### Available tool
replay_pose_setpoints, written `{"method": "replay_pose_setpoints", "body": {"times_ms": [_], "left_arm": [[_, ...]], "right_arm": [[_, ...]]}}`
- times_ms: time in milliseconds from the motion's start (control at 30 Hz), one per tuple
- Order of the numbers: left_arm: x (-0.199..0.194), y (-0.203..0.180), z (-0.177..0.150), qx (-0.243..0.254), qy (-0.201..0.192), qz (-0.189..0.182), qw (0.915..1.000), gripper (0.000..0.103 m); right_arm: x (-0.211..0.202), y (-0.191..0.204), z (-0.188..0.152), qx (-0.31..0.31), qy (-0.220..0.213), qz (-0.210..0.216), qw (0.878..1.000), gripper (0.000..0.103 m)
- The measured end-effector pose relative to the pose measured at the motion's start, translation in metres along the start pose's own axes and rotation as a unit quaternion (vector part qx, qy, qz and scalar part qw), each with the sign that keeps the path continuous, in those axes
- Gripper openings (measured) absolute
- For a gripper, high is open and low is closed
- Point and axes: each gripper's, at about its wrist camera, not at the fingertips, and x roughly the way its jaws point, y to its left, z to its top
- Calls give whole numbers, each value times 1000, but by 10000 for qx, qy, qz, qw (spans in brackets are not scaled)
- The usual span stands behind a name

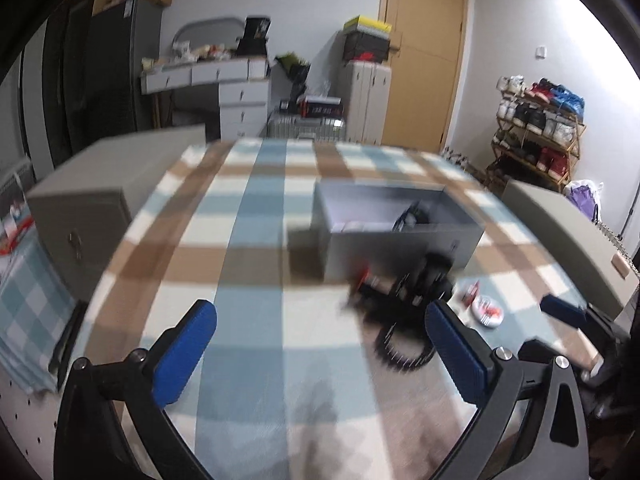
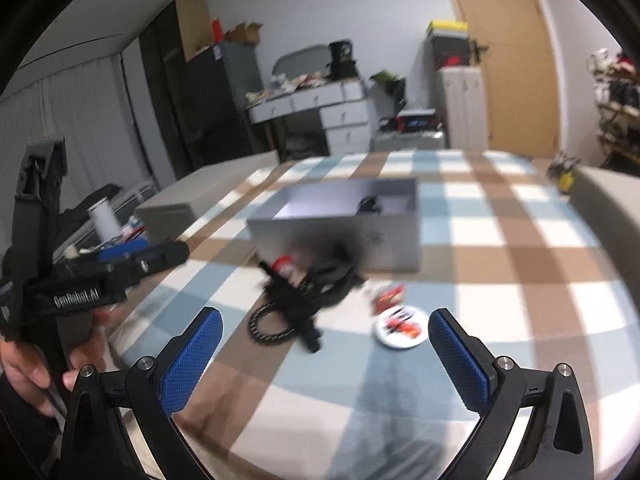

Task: Organize jewelry
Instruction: 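Withdraw both tools from the box back toward the jewelry pile, then grasp the black beaded bracelet with the left tool while the right tool grasps the black comb clip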

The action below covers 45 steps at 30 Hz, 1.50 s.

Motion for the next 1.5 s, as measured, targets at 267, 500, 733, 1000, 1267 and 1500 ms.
{"method": "replay_pose_setpoints", "body": {"times_ms": [267,500,733,1000,1267,1500], "left_arm": [[1,12,-23,-121,338,19,9994,102],[3,12,-27,-209,397,-183,9988,102],[3,14,-30,-227,412,-240,9986,102],[1,13,-28,-199,399,-195,9988,102],[-2,3,-23,14,347,-276,9990,102],[3,-3,-19,80,421,-248,9988,102]], "right_arm": [[41,5,5,128,466,359,9982,92],[60,2,5,241,908,140,9955,56],[61,0,0,196,1025,55,9945,22],[47,14,4,-52,900,188,9957,13],[32,11,5,212,746,529,9956,11],[16,5,4,311,544,718,9955,11]]}}
